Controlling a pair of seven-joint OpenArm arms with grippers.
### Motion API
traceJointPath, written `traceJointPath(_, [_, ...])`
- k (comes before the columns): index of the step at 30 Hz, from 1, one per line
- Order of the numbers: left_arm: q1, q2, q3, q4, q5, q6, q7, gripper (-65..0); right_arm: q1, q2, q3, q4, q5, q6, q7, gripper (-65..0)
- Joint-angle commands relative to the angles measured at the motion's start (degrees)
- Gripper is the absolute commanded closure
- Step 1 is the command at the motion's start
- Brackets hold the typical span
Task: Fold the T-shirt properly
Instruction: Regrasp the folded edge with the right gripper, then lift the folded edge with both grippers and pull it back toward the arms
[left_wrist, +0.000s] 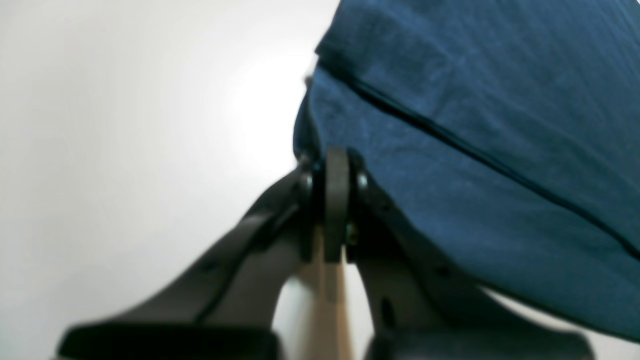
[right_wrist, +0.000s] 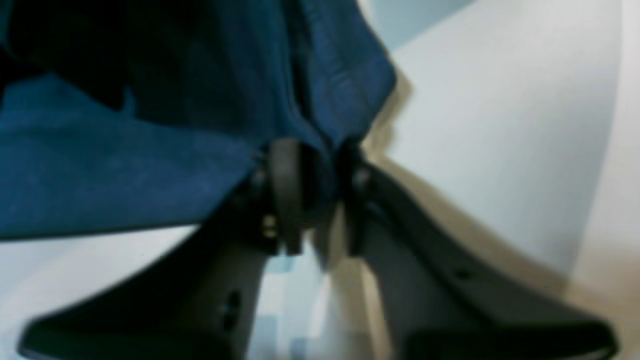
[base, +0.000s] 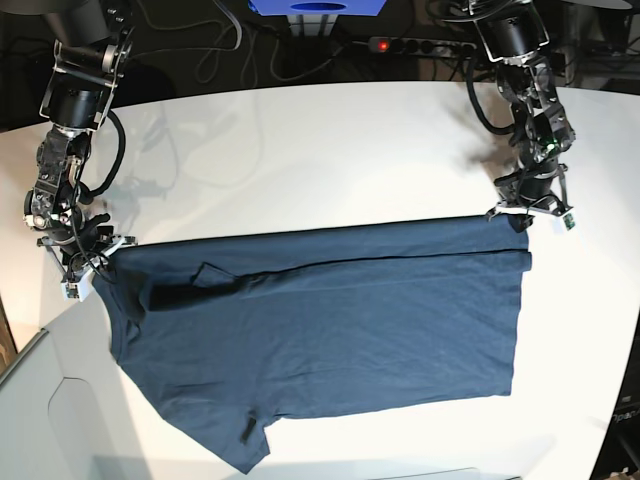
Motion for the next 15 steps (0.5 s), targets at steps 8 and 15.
traceJointPath(8, [0.8,-0.7,0.1,1.3,0.0,0.1,0.2,0.0,-1.2,1.1,0.1,2.3,-0.7,0.5,-0.5,-0.1])
traceJointPath(15, [1.0,-0.7,-0.1,1.4,0.0,0.1,0.2,0.0,-2.1,1.3,0.1,3.4,-0.7,0.5,-0.5,-0.1])
